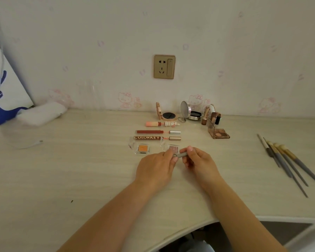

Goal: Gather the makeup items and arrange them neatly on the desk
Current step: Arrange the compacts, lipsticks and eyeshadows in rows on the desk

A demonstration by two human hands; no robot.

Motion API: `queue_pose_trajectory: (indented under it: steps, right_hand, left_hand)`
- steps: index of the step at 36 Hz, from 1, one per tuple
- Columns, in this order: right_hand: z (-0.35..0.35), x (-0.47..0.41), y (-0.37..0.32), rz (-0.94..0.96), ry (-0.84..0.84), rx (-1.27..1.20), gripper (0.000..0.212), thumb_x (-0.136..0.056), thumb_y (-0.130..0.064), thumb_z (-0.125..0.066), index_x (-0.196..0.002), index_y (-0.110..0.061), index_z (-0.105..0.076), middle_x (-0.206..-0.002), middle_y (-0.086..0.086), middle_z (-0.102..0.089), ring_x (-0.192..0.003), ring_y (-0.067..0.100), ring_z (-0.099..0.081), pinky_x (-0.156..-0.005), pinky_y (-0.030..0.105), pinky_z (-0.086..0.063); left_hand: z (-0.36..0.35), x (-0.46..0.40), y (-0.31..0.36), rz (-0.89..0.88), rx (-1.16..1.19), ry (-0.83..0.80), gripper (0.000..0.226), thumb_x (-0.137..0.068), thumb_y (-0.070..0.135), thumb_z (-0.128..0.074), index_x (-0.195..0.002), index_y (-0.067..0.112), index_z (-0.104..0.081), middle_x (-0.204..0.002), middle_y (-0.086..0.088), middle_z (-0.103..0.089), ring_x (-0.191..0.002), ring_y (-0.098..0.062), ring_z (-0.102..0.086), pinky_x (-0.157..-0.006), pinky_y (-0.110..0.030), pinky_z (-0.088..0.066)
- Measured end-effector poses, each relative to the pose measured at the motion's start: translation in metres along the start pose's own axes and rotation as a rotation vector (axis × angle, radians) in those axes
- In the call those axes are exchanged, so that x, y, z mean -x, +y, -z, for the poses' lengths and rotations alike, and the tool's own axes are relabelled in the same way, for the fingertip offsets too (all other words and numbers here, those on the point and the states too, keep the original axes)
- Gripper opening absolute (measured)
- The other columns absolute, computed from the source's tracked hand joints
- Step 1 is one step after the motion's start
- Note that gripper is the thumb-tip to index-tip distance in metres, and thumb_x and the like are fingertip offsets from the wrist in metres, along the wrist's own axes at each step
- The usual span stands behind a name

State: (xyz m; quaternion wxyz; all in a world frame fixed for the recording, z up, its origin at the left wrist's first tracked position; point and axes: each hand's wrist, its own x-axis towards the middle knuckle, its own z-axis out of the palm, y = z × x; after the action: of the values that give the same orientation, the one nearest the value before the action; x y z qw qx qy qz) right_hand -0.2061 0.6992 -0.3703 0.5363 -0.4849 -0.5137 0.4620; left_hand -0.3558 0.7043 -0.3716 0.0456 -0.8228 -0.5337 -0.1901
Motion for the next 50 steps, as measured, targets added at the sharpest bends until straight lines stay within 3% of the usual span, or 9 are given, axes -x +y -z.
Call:
queue_pose_trajectory:
  steps: [6, 10, 15, 37, 41, 47, 50]
  right_hand:
    - [-0.001, 0.001, 0.000, 0.018, 0.018, 0.122, 0.035, -0.100, -0.026, -0.039, -0.078, -0.017, -0.066, -0.051, -0.010, -0.051, -0.047, -0.001, -0.042, -0.048, 0.009, -0.037]
    - [-0.002, 0.001, -0.001, 0.029, 0.013, 0.156, 0.035, -0.100, -0.024, -0.038, -0.080, -0.012, -0.064, -0.056, -0.006, -0.048, -0.046, -0.002, -0.041, -0.047, 0.009, -0.035]
    - [-0.002, 0.002, -0.002, 0.039, 0.009, 0.203, 0.034, -0.100, -0.023, -0.037, -0.083, -0.008, -0.063, -0.057, -0.004, -0.047, -0.045, -0.002, -0.040, -0.047, 0.009, -0.034]
    - [-0.002, 0.002, -0.003, 0.035, 0.028, 0.272, 0.037, -0.100, -0.024, -0.037, -0.089, 0.000, -0.063, -0.056, -0.003, -0.043, -0.052, 0.008, -0.037, -0.051, 0.018, -0.032]
    - [-0.003, 0.001, -0.003, 0.059, 0.061, 0.265, 0.036, -0.099, -0.025, -0.040, -0.086, -0.001, -0.063, -0.055, -0.004, -0.044, -0.052, 0.008, -0.039, -0.051, 0.016, -0.033]
    - [-0.004, 0.000, 0.000, 0.034, 0.086, 0.266, 0.038, -0.097, -0.030, -0.045, -0.085, 0.001, -0.064, -0.054, -0.006, -0.051, -0.049, 0.004, -0.043, -0.054, 0.020, -0.036]
    - [-0.003, 0.000, 0.000, 0.026, 0.097, 0.251, 0.036, -0.097, -0.030, -0.045, -0.084, -0.004, -0.066, -0.052, -0.009, -0.052, -0.045, -0.001, -0.044, -0.049, 0.013, -0.038]
  left_hand:
    - [-0.005, 0.001, 0.001, 0.039, 0.065, -0.019, 0.028, -0.099, 0.043, -0.025, -0.084, 0.025, -0.041, -0.072, 0.002, -0.057, -0.057, -0.017, -0.041, -0.051, -0.031, -0.025]
    - [-0.007, 0.000, 0.001, 0.069, 0.110, -0.062, 0.036, -0.098, 0.045, -0.026, -0.087, 0.022, -0.051, -0.070, 0.003, -0.055, -0.060, -0.018, -0.045, -0.054, -0.031, -0.031]
    - [-0.007, 0.000, 0.001, 0.096, 0.165, -0.099, 0.036, -0.097, 0.050, -0.026, -0.075, 0.026, -0.042, -0.065, 0.007, -0.048, -0.061, -0.017, -0.048, -0.054, -0.030, -0.033]
    - [-0.002, -0.005, 0.003, 0.114, 0.254, -0.168, 0.049, -0.096, 0.052, -0.027, -0.057, 0.024, -0.040, -0.057, 0.007, -0.046, -0.057, -0.016, -0.046, -0.052, -0.030, -0.032]
    - [-0.004, -0.001, 0.005, 0.121, 0.244, -0.139, 0.044, -0.097, 0.051, -0.027, -0.065, 0.025, -0.041, -0.062, 0.006, -0.049, -0.062, -0.019, -0.049, -0.055, -0.031, -0.034]
    - [-0.009, 0.004, 0.009, 0.012, 0.129, 0.047, 0.036, -0.100, 0.043, -0.023, -0.097, 0.020, -0.050, -0.086, 0.002, -0.062, -0.071, -0.020, -0.056, -0.056, -0.030, -0.032]
    - [-0.009, 0.002, 0.011, -0.010, 0.120, 0.056, 0.038, -0.100, 0.043, -0.021, -0.103, 0.018, -0.049, -0.087, 0.001, -0.062, -0.071, -0.020, -0.057, -0.055, -0.030, -0.034]
